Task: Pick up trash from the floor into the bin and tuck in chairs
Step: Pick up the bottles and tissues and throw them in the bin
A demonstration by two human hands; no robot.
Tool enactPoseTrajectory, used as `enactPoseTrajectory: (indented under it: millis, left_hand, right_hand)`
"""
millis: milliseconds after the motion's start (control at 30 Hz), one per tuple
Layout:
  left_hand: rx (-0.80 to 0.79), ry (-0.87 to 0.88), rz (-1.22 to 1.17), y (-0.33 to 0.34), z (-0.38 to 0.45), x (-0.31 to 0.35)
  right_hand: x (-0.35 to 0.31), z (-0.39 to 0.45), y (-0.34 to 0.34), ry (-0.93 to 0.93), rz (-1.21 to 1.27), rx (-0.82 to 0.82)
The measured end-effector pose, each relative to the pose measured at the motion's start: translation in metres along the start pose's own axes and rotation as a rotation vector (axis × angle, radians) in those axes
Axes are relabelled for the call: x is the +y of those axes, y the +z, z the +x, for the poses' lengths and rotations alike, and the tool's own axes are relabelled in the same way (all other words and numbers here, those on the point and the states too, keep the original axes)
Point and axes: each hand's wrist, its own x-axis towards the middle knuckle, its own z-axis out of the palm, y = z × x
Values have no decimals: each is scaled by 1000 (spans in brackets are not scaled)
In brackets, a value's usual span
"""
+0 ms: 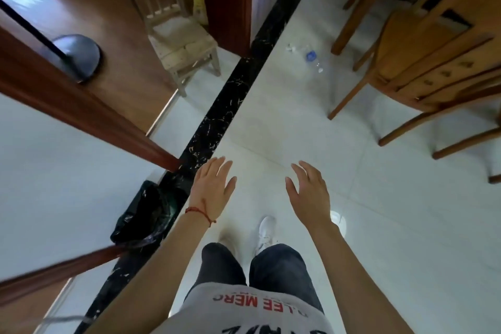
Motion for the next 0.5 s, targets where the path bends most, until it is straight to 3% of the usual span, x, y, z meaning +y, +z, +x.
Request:
enactPoseTrajectory:
  millis: [500]
  left_hand:
    - [14, 197, 67, 8, 140, 107]
  right_hand:
    - [79, 96, -76, 109, 33, 63]
